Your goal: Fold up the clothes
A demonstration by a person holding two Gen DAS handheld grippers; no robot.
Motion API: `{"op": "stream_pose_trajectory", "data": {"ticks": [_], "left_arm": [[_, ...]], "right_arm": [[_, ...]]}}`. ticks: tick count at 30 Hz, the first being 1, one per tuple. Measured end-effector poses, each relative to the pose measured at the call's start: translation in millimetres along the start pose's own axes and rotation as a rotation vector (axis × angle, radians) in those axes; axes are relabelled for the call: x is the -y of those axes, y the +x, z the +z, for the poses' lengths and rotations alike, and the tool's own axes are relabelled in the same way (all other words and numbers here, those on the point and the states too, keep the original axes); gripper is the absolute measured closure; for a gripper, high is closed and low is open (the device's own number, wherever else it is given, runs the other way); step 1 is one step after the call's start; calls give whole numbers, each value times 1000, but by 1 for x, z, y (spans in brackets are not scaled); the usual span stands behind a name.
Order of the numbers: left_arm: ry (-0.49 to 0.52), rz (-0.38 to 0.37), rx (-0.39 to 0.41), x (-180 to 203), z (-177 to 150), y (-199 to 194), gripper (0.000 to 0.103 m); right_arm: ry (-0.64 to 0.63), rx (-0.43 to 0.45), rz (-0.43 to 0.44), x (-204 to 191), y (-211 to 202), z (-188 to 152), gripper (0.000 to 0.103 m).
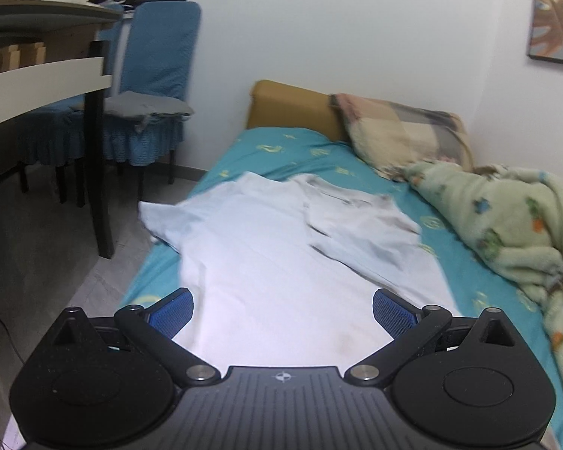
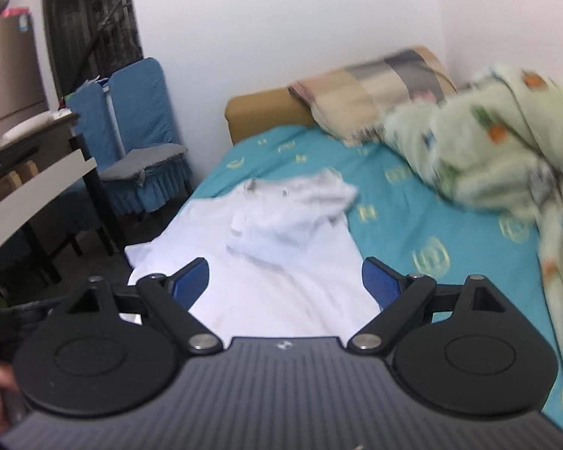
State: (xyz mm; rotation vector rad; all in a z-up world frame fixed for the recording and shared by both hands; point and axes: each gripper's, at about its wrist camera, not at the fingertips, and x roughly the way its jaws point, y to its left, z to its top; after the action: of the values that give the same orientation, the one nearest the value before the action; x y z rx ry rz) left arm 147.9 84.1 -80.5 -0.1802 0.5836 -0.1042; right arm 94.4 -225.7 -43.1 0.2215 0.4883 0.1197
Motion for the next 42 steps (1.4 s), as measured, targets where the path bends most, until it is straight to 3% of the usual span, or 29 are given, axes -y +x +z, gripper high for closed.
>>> {"op": "stream_pose_trajectory", "data": {"ticks": [3,8,11,14,18,23,24,26,27,29,36,39,42], "left_arm": [[32,-40,-43,23,-15,-9,0],[107,-100,-117,65,-33,-9,5],[105,-192,-163,94,-42,-8,5],[82,-288,-235,128,-55,0,9],[63,-397,-332,176,-74,17,21],[59,-494,-437,228,-98,40,37],[58,-496,-464,236,-104,46,41],[40,-513,-510,245,-115,58,66],[30,-524,-533,248,-120,63,73],[-13,-533,-571,248,-127,73,100],[-204,-551,-566,213,-117,79,103],[-230,-556,-556,205,-112,79,103],[-207,-542,-570,208,-115,81,84]], "right_arm": [[75,43,13,19,-29,-4,13],[214,236,-31,74,-81,15,13],[298,311,-80,113,-106,13,13],[409,310,-122,151,-108,2,11],[549,265,-80,183,-92,-7,11],[537,231,-83,185,-73,-8,11],[531,219,-85,184,-70,-9,11],[528,187,-93,185,-62,-10,11],[528,172,-99,186,-59,-10,11],[535,143,-109,188,-52,-11,11],[575,112,-106,192,-47,-14,11],[578,105,-95,190,-47,-14,11],[572,110,-87,187,-49,-13,12]]}}
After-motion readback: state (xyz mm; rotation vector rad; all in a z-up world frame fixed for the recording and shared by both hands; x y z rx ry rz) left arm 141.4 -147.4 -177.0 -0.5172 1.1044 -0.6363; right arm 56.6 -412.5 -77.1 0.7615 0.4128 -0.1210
